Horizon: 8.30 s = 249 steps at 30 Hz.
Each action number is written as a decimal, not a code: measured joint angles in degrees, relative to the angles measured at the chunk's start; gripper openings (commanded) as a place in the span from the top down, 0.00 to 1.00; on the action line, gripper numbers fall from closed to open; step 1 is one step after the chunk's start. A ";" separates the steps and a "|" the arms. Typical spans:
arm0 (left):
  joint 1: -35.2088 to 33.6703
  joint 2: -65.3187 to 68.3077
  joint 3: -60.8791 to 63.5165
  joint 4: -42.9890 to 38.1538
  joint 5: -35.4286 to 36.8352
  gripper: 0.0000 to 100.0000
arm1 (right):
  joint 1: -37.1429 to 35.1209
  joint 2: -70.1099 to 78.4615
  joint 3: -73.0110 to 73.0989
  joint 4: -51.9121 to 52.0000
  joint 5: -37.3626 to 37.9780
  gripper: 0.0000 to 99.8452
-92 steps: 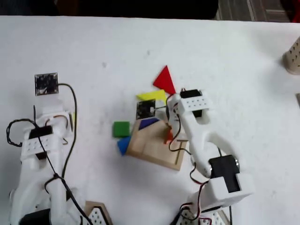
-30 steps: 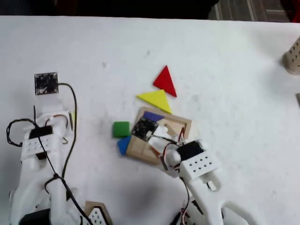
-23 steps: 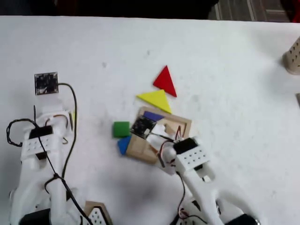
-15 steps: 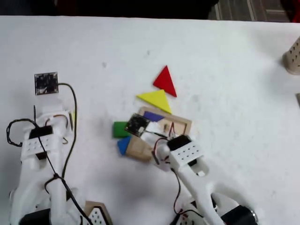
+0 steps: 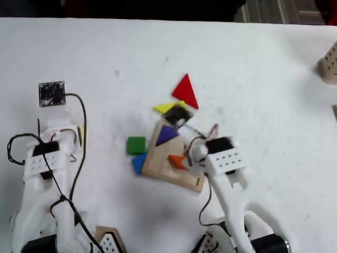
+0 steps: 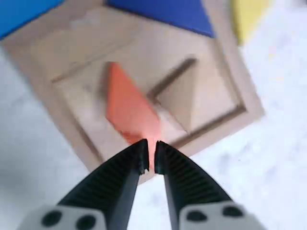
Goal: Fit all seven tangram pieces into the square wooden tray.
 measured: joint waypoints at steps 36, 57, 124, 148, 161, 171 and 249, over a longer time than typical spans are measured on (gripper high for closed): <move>0.00 0.00 0.00 0.00 0.00 0.82 | -23.12 -0.97 -1.49 2.20 -7.21 0.97; 0.00 0.00 0.00 0.00 0.00 0.82 | -15.21 14.59 -2.02 -15.38 -6.59 0.97; 0.00 0.00 0.00 0.00 0.00 0.82 | -19.43 15.74 -0.35 -21.45 -11.25 0.97; 0.00 0.00 0.00 0.00 0.00 0.82 | -3.78 -7.03 0.88 -7.21 -11.25 0.97; 0.00 0.00 0.00 0.00 0.00 0.82 | -3.60 -11.52 15.47 -5.19 -7.38 0.97; 0.00 0.00 0.00 0.00 0.00 0.82 | -15.65 -11.52 15.47 -6.59 -11.87 0.97; 0.00 0.00 0.00 0.00 0.00 0.82 | -14.07 15.91 -1.23 -17.93 -16.18 0.97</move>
